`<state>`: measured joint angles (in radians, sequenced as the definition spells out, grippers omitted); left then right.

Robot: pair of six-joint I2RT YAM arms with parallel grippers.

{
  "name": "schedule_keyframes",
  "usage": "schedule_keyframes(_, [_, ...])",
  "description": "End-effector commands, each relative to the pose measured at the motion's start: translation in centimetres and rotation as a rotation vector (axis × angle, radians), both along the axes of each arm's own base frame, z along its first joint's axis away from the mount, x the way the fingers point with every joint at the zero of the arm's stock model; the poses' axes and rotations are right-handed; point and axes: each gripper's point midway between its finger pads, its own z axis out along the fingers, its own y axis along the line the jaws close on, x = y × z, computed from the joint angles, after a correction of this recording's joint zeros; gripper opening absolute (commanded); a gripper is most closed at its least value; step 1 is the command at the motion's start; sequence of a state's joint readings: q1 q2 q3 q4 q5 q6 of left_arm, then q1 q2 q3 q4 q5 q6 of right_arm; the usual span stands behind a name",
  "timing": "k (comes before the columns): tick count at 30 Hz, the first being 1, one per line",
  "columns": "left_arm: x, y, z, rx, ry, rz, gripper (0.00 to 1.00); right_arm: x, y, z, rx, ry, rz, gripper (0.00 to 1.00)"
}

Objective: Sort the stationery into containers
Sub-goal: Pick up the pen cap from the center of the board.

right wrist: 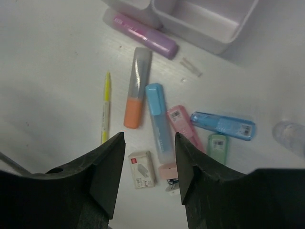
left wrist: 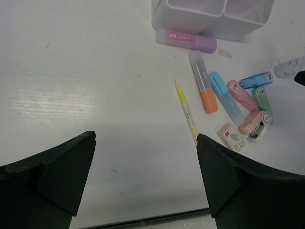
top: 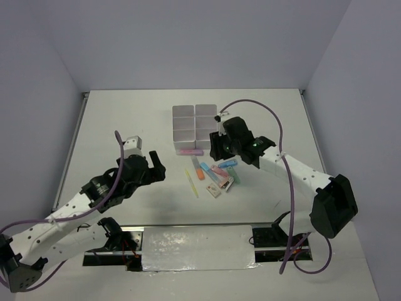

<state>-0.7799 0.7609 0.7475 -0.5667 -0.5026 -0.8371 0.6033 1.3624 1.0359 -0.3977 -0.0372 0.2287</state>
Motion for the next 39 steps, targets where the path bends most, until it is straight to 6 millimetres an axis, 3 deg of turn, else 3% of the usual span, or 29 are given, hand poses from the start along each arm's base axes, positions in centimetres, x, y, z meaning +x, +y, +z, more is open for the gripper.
schedule_keyframes(1, [0.2, -1.3, 0.3, -0.118, 0.037, 0.071, 0.99, -3.3, 2.8, -0.3, 0.004, 0.005, 0.074, 0.53])
schedule_keyframes(8, [-0.5, 2.0, 1.4, -0.121, 0.070, 0.273, 0.99, -5.8, 7.5, -4.8, -0.086, 0.078, 0.110, 0.52])
schedule_keyframes(9, [-0.6, 2.3, 1.5, -0.115, 0.063, 0.282, 0.99, -5.7, 8.4, -4.5, -0.089, 0.071, 0.122, 0.52])
schedule_keyframes(11, [-1.0, 3.0, 1.8, -0.106, 0.047, 0.274, 0.99, -6.4, 9.4, -6.2, -0.149, 0.099, 0.148, 0.53])
schedule_keyframes(15, [-1.5, 3.2, 2.7, -0.044, -0.011, 0.151, 0.99, -5.7, 10.3, -6.1, -0.180, 0.072, 0.143, 0.54])
schedule_keyframes(17, [-1.8, 2.8, 3.7, -0.067, -0.055, 0.090, 0.99, -4.4, 9.4, -6.0, -0.203, 0.051, 0.108, 0.55])
schedule_keyframes(21, [-2.5, 2.8, 3.8, -0.067, -0.092, 0.017, 0.99, -1.5, 6.7, -5.9, -0.180, 0.060, -0.025, 0.56])
schedule_keyframes(27, [-3.2, 2.9, 4.2, -0.028, -0.103, -0.050, 0.99, 2.9, 2.3, -4.4, -0.087, -0.001, -0.483, 0.60])
schedule_keyframes(31, [-3.4, 2.7, 4.4, 0.009, -0.084, -0.088, 0.99, 4.8, 0.9, -4.0, 0.055, 0.012, -0.692, 0.57])
schedule_keyframes(33, [-3.6, 2.0, 4.5, 0.008, -0.084, -0.136, 0.99, 4.9, 0.6, -4.9, 0.025, 0.034, -0.743, 0.54])
schedule_keyframes(34, [-3.6, 1.8, 4.5, 0.006, -0.085, -0.148, 0.99, 5.6, 1.0, -4.0, 0.065, 0.033, -0.795, 0.50])
schedule_keyframes(37, [-3.7, 1.3, 4.6, 0.002, -0.091, -0.184, 0.99, 5.6, -0.1, -4.4, 0.036, 0.059, -0.924, 0.40])
schedule_keyframes(39, [-3.8, 0.9, 4.6, -0.005, -0.094, -0.205, 0.99, 5.2, -0.8, -4.8, 0.057, 0.084, -1.024, 0.38])
